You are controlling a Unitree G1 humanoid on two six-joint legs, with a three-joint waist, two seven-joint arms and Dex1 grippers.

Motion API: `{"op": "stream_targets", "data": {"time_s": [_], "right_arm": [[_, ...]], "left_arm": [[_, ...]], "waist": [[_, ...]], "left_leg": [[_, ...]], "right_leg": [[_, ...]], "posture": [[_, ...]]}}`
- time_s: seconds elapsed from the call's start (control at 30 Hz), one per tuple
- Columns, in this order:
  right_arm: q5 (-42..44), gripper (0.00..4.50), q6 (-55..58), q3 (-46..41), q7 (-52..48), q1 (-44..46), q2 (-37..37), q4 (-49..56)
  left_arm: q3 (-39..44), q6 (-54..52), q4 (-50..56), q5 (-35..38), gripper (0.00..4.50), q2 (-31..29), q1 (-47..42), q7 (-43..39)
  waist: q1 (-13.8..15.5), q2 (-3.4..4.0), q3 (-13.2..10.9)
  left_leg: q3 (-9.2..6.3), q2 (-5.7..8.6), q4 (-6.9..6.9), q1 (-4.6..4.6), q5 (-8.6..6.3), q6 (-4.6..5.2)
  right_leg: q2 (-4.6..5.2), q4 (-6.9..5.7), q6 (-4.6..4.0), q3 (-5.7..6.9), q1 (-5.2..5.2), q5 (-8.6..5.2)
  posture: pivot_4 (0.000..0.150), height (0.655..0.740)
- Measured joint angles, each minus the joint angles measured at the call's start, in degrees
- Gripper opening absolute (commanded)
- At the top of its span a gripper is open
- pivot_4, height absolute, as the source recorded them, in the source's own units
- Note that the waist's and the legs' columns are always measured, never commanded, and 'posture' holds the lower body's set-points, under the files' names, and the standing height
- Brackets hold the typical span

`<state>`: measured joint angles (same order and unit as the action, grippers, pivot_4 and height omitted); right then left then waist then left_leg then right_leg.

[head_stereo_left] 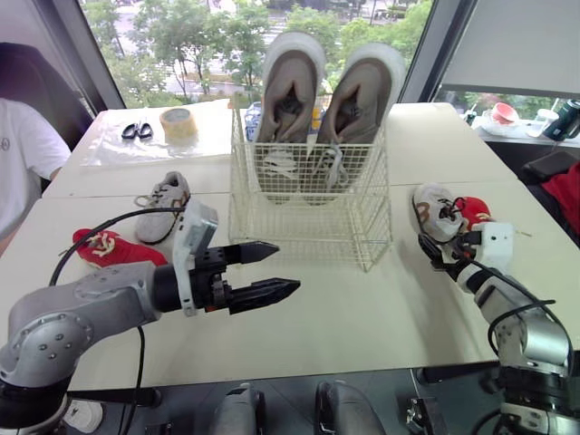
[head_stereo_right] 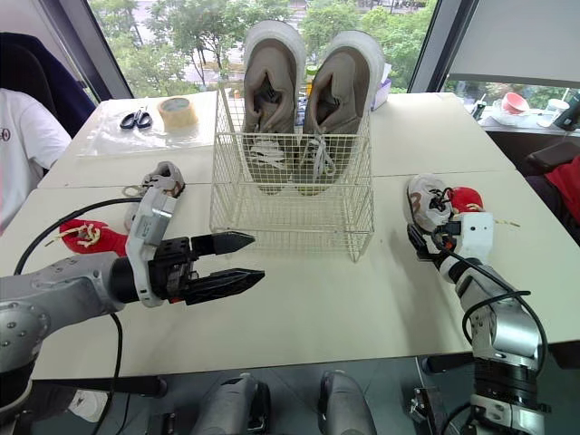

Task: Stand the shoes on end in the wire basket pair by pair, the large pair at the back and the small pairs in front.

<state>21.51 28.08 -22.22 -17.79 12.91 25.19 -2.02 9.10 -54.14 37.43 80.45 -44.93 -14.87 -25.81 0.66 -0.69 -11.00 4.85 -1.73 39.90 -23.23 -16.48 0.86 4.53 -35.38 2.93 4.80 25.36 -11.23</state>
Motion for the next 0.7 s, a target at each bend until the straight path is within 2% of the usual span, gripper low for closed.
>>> {"op": "stream_targets", "data": {"time_s": [0.47, 0.63, 0.7], "right_arm": [[-0.73, 4.47, -12.82, -0.74, 1.4, 14.71, -1.72, -25.25], [-3.31, 2.21, -18.88, 0.29, 2.46, 17.8, -2.23, -33.01], [-3.99, 1.58, -20.19, 1.03, 2.17, 18.15, -2.17, -33.26]], "left_arm": [[0.0, 0.79, 0.01, -0.7, 4.5, -1.19, -0.22, -0.09], [0.13, 0.81, 0.06, -0.72, 4.5, -2.25, 0.07, -0.25], [0.25, 0.84, 0.06, -0.71, 4.5, -2.38, 0.21, -0.48]], "waist": [[-0.47, 0.01, -0.01], [-1.14, 0.01, -0.01], [-1.4, 0.0, 0.0]], "left_leg": [[0.0, 0.0, 0.0, 0.0, 0.0, 0.0], [0.0, -0.01, -0.01, -0.01, 0.01, 0.0], [0.0, -0.01, -0.01, 0.01, 0.01, 0.0]], "right_leg": [[-0.02, 0.01, -0.02, 0.0, 0.0, 0.02], [-0.01, 0.02, 0.0, 0.0, -0.01, 0.03], [-0.01, 0.01, 0.0, 0.0, -0.02, 0.03]], "posture": [[0.15, 0.74], [0.15, 0.74], [0.15, 0.74]]}}
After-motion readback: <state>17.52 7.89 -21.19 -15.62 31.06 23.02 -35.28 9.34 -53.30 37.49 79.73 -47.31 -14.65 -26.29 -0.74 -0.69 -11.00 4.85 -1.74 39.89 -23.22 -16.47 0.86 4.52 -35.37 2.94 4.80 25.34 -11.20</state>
